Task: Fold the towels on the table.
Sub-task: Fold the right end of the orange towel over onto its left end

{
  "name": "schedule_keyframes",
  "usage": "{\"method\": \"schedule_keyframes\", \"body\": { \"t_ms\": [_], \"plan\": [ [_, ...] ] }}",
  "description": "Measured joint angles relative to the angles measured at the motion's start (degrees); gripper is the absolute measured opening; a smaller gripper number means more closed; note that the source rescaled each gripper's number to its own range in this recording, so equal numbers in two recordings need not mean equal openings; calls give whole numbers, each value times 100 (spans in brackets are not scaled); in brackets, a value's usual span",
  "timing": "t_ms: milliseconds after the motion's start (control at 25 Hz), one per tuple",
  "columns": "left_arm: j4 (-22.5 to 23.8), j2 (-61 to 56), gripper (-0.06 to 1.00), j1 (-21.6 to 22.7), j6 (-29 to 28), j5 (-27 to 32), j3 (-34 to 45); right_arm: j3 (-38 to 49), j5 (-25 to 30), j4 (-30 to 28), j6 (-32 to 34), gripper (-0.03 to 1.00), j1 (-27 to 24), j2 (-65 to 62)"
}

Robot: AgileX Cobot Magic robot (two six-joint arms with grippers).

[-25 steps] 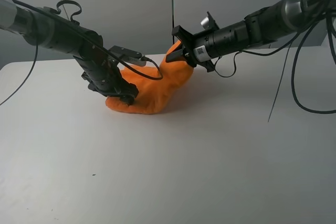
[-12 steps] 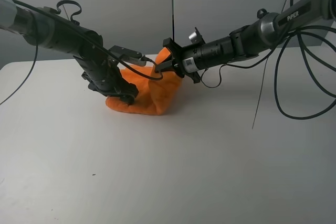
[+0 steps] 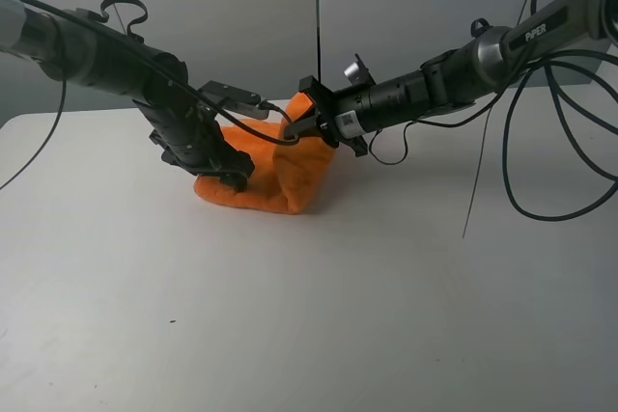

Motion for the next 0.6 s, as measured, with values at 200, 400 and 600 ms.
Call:
{"method": "schedule_keyframes", "body": {
  "t_ms": [200,400,600],
  "plan": [
    [29,-171,99,118,0,196,0,0,0,-3,0,5,0,9],
    [-8,-300,99,419,0,333,9,0,0,-3,-27,5,0,22],
    [-19,-729,99,550,10,313,9,0,0,-3,-36,5,0,22]
  ]
}}
